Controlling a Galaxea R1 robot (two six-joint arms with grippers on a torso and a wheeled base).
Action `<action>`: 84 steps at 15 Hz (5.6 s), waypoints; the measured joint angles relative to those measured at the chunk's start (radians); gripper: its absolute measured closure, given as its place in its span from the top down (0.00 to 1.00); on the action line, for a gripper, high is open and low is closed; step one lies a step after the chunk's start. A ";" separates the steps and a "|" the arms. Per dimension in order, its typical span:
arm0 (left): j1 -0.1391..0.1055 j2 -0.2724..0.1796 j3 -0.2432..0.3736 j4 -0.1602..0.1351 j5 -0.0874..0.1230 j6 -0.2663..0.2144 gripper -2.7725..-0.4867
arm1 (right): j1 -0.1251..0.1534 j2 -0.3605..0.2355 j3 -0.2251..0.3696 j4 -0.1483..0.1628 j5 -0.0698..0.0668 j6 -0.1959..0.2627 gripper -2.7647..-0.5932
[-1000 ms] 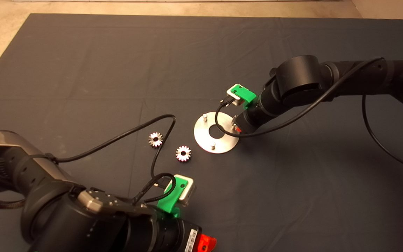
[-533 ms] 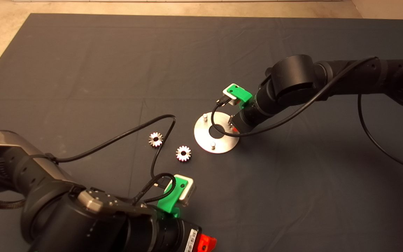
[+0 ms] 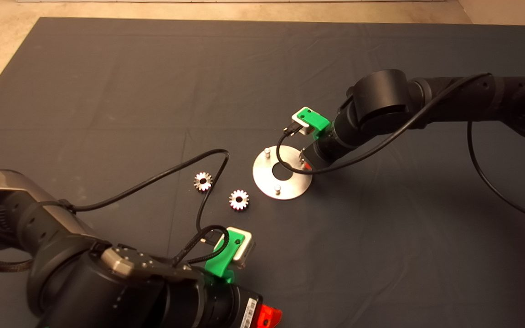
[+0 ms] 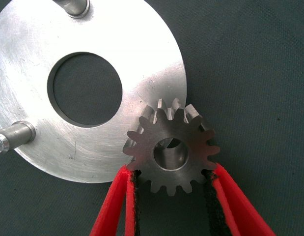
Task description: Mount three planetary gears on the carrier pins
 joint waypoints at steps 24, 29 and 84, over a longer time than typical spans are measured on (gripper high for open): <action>0.000 -0.002 0.000 0.000 0.000 0.000 0.99 | 0.009 0.011 -0.032 0.085 0.006 -0.038 0.04; 0.000 -0.002 0.000 0.000 0.000 0.000 0.99 | -0.002 0.042 -0.071 0.086 -0.009 -0.041 0.04; -0.141 -0.011 0.000 -0.119 0.003 0.179 0.99 | 0.008 -0.443 0.742 -0.012 -0.104 0.596 0.47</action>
